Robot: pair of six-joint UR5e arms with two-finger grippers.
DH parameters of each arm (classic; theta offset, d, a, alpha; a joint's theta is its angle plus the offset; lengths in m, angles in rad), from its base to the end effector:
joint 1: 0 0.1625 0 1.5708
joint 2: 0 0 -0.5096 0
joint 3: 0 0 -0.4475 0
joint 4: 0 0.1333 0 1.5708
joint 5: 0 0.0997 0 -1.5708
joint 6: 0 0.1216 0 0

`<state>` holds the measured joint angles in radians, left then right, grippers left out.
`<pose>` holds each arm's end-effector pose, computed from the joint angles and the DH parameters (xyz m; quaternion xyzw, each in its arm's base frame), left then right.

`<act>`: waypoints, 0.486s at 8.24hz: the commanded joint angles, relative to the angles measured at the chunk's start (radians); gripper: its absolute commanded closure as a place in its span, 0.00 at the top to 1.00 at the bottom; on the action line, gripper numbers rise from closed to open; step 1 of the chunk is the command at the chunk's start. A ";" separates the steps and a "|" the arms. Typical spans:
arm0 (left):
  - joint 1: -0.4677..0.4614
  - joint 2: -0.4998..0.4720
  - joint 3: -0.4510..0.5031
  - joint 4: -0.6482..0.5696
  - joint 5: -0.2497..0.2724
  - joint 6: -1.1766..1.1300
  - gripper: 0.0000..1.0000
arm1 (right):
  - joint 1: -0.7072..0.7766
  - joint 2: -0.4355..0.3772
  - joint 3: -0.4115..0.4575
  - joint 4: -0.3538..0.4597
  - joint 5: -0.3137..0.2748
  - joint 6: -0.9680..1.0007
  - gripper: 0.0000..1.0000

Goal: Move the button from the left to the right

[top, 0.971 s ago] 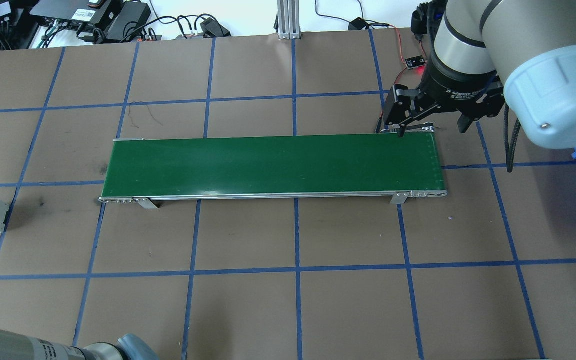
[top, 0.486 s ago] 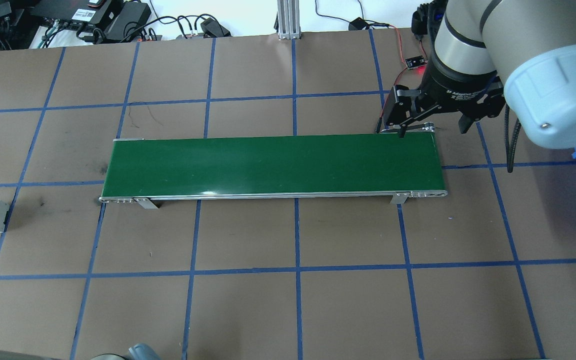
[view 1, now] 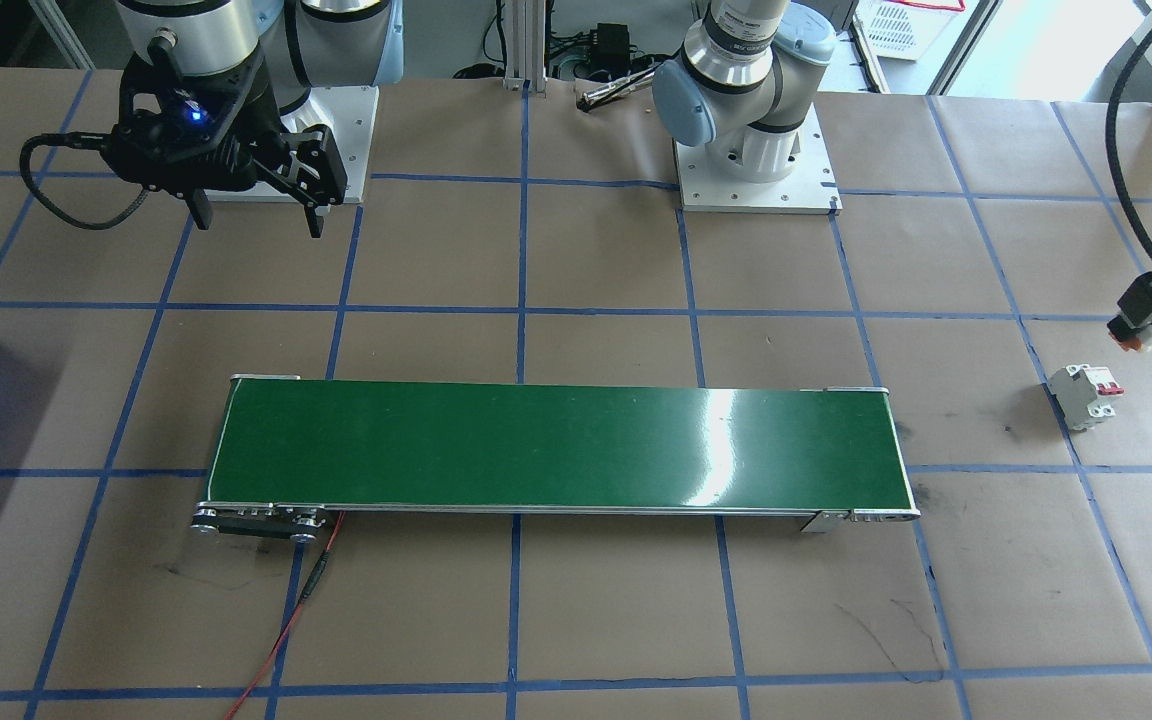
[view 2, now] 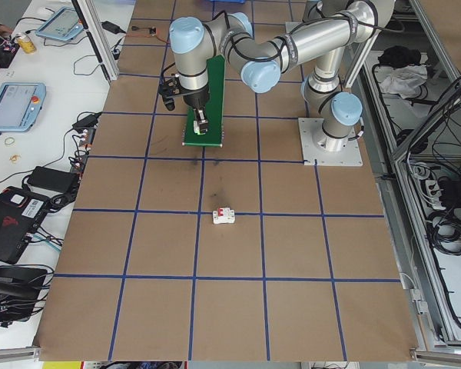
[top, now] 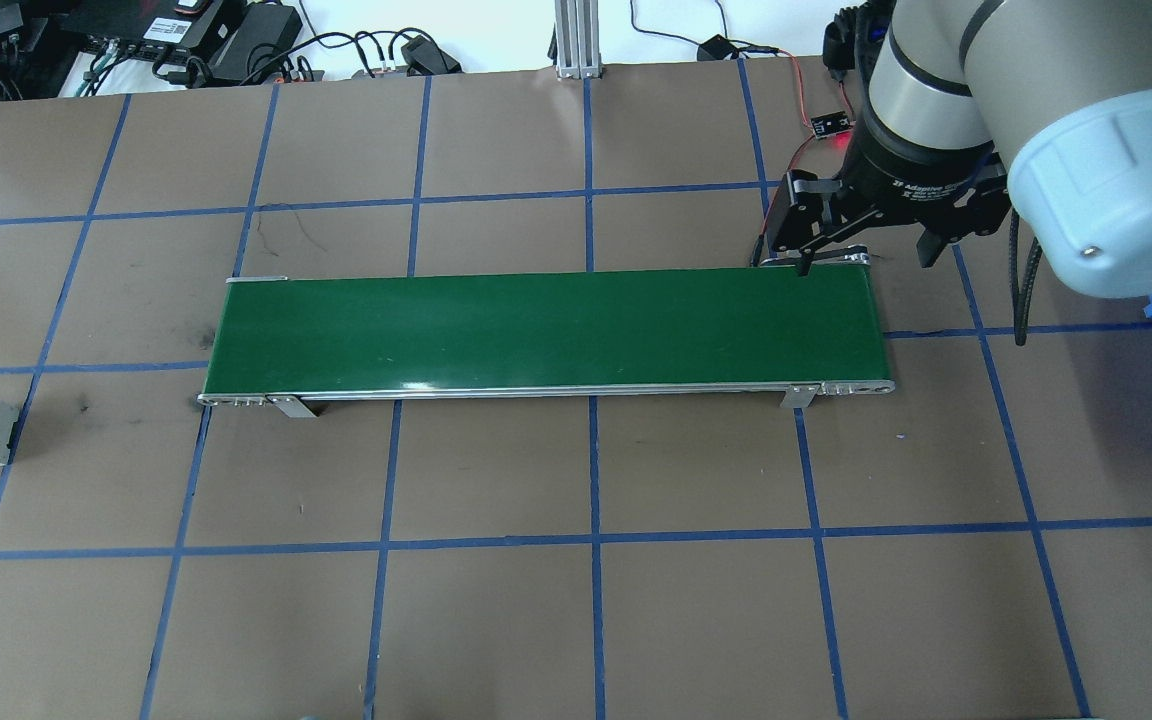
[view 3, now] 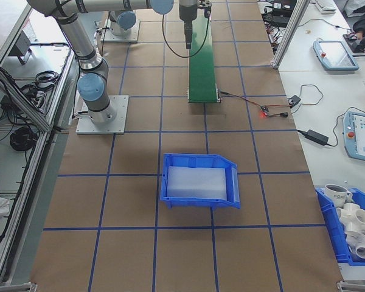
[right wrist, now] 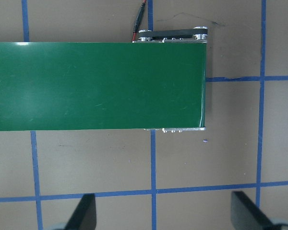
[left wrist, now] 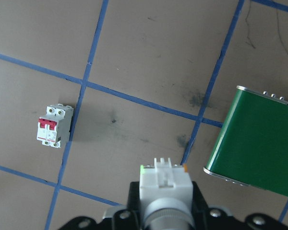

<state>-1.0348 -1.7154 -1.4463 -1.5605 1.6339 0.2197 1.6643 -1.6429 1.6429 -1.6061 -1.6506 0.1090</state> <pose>0.2083 -0.5967 0.5355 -0.1573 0.9870 0.0162 0.0275 0.1711 -0.5009 0.5532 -0.0084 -0.9990 0.0216 0.0379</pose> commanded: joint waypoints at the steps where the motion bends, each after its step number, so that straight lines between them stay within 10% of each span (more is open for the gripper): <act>1: -0.121 0.014 -0.034 -0.043 -0.023 -0.204 0.10 | 0.000 0.000 0.000 0.000 0.000 0.000 1.00; 4: -0.191 0.028 -0.098 -0.041 -0.109 -0.411 0.10 | 0.000 0.000 0.000 0.000 0.000 0.000 1.00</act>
<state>-1.1887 -1.6925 -1.5000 -1.6019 1.5917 -0.0794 1.6644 -1.6429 1.6429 -1.6061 -1.6506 0.1089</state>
